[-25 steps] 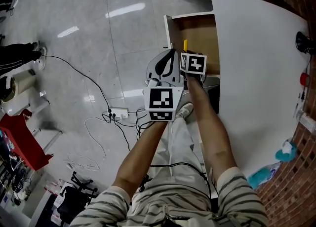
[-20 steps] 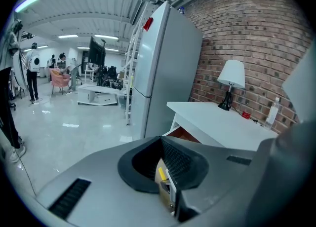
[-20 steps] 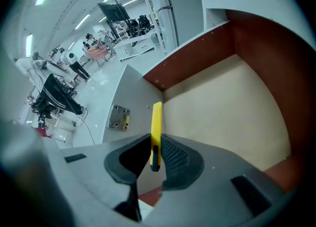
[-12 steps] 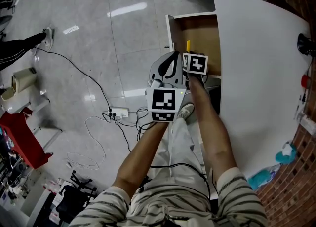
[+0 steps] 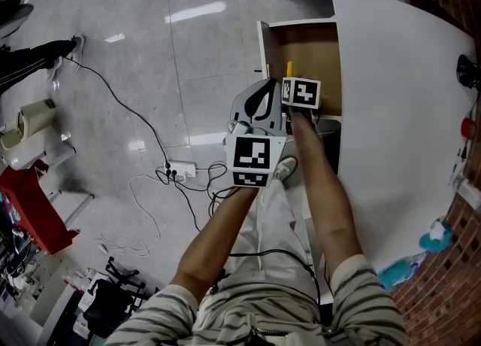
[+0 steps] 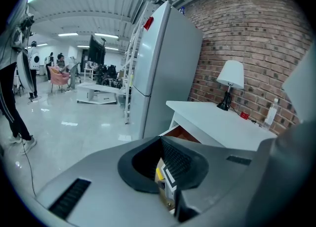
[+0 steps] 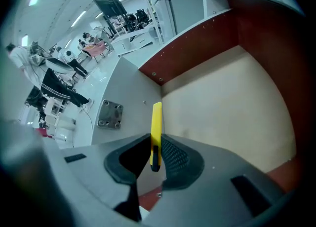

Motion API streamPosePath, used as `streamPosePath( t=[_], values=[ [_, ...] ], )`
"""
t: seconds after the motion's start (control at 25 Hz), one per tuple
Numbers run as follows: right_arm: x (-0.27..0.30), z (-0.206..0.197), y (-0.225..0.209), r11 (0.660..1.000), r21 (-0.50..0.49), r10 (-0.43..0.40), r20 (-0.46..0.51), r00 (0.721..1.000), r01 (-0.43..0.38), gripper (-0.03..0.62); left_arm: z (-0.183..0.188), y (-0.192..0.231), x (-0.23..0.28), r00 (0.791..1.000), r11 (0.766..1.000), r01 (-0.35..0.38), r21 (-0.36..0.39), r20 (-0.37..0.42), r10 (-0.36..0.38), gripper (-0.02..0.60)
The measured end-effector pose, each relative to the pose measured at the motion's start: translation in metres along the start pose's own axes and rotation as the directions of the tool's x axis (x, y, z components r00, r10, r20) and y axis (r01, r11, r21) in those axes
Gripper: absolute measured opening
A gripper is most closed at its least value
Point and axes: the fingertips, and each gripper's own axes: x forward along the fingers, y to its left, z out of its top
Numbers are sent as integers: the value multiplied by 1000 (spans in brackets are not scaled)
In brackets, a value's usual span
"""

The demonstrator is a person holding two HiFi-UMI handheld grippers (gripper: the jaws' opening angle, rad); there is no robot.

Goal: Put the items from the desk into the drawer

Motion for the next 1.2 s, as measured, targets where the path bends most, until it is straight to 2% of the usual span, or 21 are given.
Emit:
streamPosePath(
  t=[0.28, 1.08, 1.2],
  values=[
    [11, -3, -9, 1000, -3, -28, -23, 999, 28, 67, 1, 10, -2, 1000, 1000, -7, 0, 0, 7, 8],
    [-1, 5, -10, 1000, -9, -24, 16, 1000, 24, 74, 6, 7, -3, 1000, 1000, 8, 2, 13, -8, 8],
    [-11, 8, -8, 1000, -10, -24, 44, 999, 25, 21, 8, 4, -5, 1000, 1000, 9, 4, 13, -9, 8]
  ],
)
